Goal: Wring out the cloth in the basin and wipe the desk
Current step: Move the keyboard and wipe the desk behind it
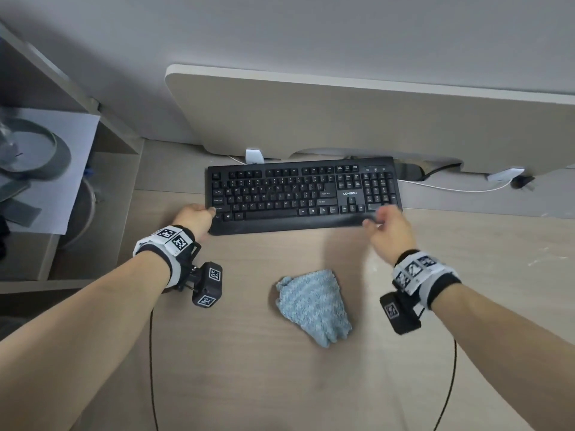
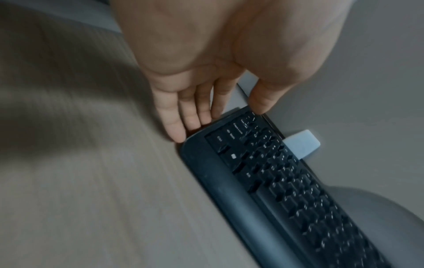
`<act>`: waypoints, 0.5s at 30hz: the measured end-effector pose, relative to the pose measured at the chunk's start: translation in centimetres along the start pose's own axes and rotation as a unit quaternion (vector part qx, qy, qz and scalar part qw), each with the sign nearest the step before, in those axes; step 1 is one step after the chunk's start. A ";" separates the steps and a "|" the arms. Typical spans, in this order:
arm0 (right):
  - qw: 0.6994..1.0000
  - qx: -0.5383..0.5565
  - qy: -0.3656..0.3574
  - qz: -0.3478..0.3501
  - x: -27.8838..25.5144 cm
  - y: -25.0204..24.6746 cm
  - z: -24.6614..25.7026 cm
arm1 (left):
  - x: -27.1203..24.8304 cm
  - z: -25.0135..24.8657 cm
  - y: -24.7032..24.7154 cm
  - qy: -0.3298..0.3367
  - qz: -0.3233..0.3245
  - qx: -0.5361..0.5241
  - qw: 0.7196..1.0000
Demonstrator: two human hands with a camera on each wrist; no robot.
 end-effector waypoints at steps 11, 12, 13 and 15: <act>0.989 0.038 0.136 -0.041 8.5 -3.0 -0.4 | 2.5 -2.9 0.9 -0.050 0.038 -0.131 0.989; 0.987 0.047 0.148 -0.042 8.7 -3.0 -0.5 | 2.2 -3.3 1.1 -0.046 0.038 -0.132 0.989; 0.985 0.059 0.160 -0.040 8.9 -2.8 -0.8 | 1.7 -3.7 1.1 -0.042 0.039 -0.141 0.988; 0.980 0.079 0.181 -0.036 8.7 -2.6 -1.3 | 1.9 -3.6 1.2 -0.049 0.042 -0.166 0.984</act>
Point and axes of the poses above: each hand's wrist, its own x-axis towards the middle knuckle, its own y-axis out of the palm, z = x × y, the point moved 9 cm from there along x, towards the middle knuckle, and after that the axes turned 8 degrees about x, right-handed, at the moved point
